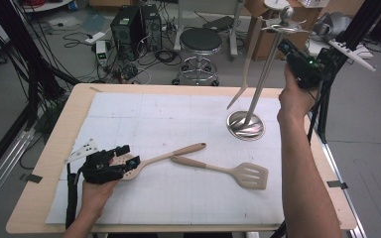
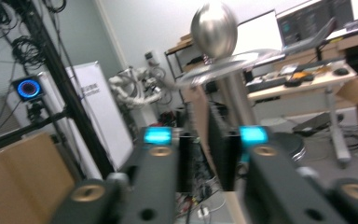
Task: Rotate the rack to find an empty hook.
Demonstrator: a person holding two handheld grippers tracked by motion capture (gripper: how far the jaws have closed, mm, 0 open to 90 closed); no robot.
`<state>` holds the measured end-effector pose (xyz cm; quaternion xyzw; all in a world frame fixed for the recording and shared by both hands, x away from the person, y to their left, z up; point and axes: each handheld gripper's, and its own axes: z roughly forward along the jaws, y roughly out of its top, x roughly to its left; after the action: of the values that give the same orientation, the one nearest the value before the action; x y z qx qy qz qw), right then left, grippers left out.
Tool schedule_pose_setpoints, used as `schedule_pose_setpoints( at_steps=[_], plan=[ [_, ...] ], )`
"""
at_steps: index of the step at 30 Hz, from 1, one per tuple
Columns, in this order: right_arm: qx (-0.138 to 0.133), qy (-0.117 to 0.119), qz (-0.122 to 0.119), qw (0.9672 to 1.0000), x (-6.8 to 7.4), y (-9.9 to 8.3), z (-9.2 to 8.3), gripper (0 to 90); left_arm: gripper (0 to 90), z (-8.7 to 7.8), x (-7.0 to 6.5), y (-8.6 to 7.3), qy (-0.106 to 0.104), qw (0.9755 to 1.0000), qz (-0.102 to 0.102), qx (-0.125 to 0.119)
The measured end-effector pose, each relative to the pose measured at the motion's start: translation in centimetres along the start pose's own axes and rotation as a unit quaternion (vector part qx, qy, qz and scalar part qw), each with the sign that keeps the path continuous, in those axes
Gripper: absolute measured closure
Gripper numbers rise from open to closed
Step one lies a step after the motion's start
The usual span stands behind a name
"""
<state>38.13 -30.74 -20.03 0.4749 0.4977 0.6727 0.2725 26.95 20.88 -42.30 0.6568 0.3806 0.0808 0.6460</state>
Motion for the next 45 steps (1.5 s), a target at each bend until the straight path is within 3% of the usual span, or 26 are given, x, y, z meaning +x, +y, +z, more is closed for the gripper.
schedule_pose_setpoints(
  at_steps=[7,12,18,21,25,27,34,45],
  plan=[
    [0.015,0.025,0.016,0.9994,-0.5,-1.3,-0.4,51.9,26.5,-0.1,-0.1,-0.1,-0.004,1.0000,0.004,0.002],
    [0.031,0.038,0.008,0.9988,-0.5,-1.8,-1.1,42.4,26.4,-0.2,-0.1,-0.1,-0.003,1.0000,0.006,0.001],
    [0.041,0.069,-0.001,0.9968,0.1,-2.9,-2.5,40.9,26.4,-0.2,-0.2,-0.1,-0.006,1.0000,0.004,0.001],
    [0.047,0.079,0.006,0.9957,0.2,-4.0,-3.0,40.7,26.4,-0.2,-0.3,-0.2,-0.006,1.0000,0.007,0.001],
    [0.059,0.084,0.011,0.9947,0.4,-5.2,-3.3,40.0,26.0,-0.4,-0.4,-0.2,-0.011,0.9999,0.009,-0.009],
    [0.069,0.080,-0.001,0.9944,0.7,-5.8,-3.3,40.0,25.2,-0.5,-0.5,-0.1,-0.013,0.9998,0.009,-0.015],
    [0.086,0.097,0.009,0.9915,1.5,-7.2,-3.1,40.0,25.0,-0.5,-0.4,-0.2,-0.002,0.9998,0.015,-0.009],
    [0.106,0.103,0.010,0.9889,1.8,-8.9,-4.0,39.5,25.0,-0.3,-0.5,-0.2,-0.001,0.9998,0.019,-0.005]
  ],
)
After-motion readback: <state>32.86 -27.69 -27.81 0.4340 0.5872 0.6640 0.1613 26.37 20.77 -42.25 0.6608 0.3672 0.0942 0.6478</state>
